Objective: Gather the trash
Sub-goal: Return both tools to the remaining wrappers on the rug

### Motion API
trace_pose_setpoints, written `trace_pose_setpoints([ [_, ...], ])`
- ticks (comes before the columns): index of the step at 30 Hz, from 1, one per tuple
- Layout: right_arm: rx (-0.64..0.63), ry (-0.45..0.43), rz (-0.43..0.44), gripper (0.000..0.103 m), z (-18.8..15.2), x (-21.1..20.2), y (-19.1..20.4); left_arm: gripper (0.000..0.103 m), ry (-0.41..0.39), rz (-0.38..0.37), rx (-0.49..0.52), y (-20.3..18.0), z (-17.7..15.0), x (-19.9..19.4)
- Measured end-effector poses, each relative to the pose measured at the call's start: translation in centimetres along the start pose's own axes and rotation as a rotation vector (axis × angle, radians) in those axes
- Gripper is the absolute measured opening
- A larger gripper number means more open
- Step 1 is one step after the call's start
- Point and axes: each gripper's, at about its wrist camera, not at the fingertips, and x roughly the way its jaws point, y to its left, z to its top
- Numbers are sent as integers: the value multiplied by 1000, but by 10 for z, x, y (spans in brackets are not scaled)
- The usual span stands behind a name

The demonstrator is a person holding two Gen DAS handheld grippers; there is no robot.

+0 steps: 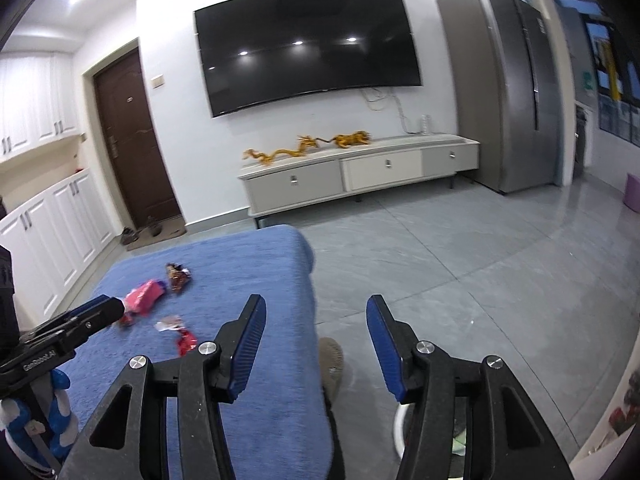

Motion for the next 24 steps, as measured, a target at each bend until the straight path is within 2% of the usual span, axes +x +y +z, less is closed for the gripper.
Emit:
trace_pose_setpoints([
  [9, -73, 56, 85, 51, -7, 31, 45, 58, 7, 113, -90, 80, -16, -21],
  [20, -85, 127, 131, 52, -23, 59, 56, 58, 65, 218, -252, 161, -46, -22],
  [24, -90, 166, 157, 52, -32, 73, 63, 58, 77, 231, -255, 174, -48, -19],
])
